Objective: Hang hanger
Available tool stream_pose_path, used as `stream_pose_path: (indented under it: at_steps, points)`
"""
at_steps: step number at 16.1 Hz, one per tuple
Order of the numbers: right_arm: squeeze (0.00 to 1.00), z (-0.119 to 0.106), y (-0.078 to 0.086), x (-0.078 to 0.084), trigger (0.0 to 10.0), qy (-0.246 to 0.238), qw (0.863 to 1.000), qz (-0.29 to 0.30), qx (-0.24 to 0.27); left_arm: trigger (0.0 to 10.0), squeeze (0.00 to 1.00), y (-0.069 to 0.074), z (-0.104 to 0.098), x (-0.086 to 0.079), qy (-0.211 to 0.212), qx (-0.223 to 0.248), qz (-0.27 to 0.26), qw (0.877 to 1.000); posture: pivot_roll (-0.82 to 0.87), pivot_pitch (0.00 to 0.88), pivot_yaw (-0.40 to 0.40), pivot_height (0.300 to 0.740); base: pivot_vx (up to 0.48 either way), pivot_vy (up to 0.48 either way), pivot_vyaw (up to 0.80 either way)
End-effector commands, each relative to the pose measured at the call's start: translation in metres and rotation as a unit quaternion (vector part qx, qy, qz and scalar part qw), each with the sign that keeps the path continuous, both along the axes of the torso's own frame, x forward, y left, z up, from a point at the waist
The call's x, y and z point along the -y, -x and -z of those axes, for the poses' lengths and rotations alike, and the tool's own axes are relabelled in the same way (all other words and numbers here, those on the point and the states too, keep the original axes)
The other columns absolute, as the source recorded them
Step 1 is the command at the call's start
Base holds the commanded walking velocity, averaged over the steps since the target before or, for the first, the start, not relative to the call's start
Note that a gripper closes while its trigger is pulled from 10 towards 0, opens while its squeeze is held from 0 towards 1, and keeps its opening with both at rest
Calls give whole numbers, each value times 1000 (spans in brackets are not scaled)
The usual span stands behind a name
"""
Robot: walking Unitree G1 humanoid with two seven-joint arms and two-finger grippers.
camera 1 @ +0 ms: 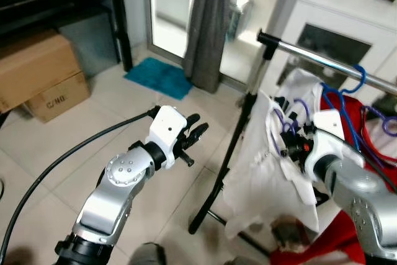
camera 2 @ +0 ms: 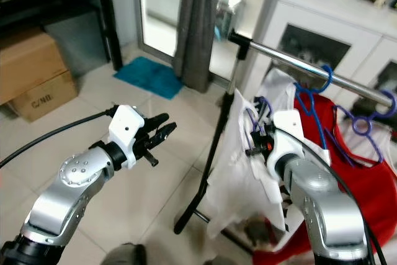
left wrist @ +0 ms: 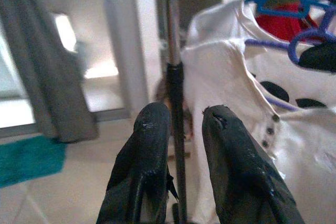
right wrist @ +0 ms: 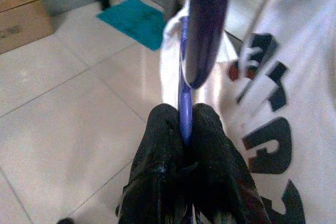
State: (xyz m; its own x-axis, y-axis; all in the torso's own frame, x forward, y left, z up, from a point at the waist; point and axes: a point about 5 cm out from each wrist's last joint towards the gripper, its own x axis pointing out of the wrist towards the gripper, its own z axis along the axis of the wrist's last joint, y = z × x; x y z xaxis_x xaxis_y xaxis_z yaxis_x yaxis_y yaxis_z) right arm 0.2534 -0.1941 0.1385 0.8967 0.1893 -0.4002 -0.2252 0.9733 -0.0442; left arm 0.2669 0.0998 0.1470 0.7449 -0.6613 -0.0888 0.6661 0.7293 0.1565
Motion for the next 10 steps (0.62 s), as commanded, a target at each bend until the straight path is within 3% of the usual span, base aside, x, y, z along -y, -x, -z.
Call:
stream_pose_path:
  at_steps: [1, 10]
  points:
    - [0, -7, -2, -3, 0, -3, 1000, -7, 27, 10000, 0, 1, 2, 2, -2, -4, 0, 1000, -17, 0, -69, 740, -281, 0, 0]
    - [0, -8, -7, -12, 0, -39, 997, -16, 58, 10000, 0, -6, 0, 3, -4, 2, 5, 1000, -19, 0, -68, 740, -253, 0, 0]
